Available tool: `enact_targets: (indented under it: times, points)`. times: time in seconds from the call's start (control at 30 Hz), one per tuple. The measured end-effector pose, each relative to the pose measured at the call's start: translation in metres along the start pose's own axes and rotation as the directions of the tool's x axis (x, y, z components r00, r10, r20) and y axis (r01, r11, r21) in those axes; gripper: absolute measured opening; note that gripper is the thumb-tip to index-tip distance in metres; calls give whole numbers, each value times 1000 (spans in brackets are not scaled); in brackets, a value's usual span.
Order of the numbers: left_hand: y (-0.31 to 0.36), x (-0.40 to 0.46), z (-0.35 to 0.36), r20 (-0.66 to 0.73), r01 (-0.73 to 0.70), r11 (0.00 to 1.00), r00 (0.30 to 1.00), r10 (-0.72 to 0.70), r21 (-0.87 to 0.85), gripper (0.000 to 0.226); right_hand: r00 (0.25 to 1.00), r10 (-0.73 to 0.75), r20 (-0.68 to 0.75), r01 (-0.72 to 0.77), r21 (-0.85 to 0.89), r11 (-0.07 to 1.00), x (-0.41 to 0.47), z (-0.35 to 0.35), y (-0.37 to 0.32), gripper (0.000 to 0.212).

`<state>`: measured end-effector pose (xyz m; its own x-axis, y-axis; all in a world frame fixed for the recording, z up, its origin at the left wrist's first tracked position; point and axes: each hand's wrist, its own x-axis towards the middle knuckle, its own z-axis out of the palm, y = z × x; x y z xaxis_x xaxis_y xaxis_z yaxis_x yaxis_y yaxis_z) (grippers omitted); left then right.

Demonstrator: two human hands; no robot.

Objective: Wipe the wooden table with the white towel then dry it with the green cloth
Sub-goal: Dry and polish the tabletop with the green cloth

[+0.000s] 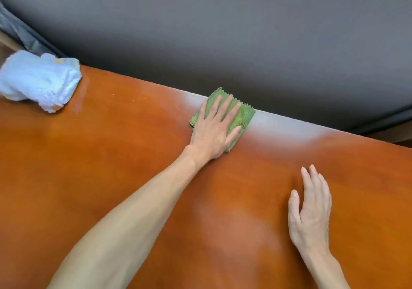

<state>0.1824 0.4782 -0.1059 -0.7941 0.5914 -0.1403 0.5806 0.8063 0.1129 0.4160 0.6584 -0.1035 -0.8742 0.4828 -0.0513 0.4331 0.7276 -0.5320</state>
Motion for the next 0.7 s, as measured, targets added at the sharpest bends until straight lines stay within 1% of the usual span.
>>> enact_targets:
  times: [0.07,0.1,0.17,0.23,0.27,0.33,0.4,0.43,0.5,0.53,0.57,0.63,0.7]
  points:
    - [-15,-23,2,-10,-31,999,999,31,8,66,1000,-9,-4,9,1,1000,1,15,-21,55]
    - [-12,-41,7,-18,-96,995,995,96,2,65,1000,-16,-15,16,11,1000,3,22,-32,55]
    - [5,-94,21,-14,-301,954,954,301,1,64,999,-23,-40,25,37,999,6,34,-52,55]
    - [18,-156,32,38,-477,879,879,476,11,65,998,-15,-55,19,62,998,11,44,-70,55]
    - [17,-183,35,58,-522,852,852,521,24,64,999,-15,-52,18,60,998,13,48,-78,54]
    - [-1,-216,38,66,-536,843,844,533,48,65,999,-39,-36,40,32,999,15,58,-93,53]
    - [-32,-216,36,20,-467,884,884,466,33,67,996,-83,-15,83,-11,997,15,71,-109,54]
    - [-48,-209,33,-5,-394,919,919,394,17,67,995,-99,-3,99,-49,994,14,78,-116,54]
    - [-79,-183,28,-37,-192,981,981,192,-18,67,994,-113,-5,111,-148,983,13,90,-128,54]
    - [-93,-166,24,-47,-84,996,996,82,-44,67,994,-111,-17,106,-198,974,13,94,-131,54]
    - [-104,-149,20,-55,19,997,998,-23,-71,67,994,-104,-32,94,-234,968,13,97,-133,54]
    - [-118,-114,13,-82,194,975,976,-204,-111,67,994,-90,-55,74,-247,966,13,98,-134,52]
    - [-116,-79,8,-86,315,940,941,-328,-134,68,994,-87,-69,67,-252,965,14,98,-132,51]
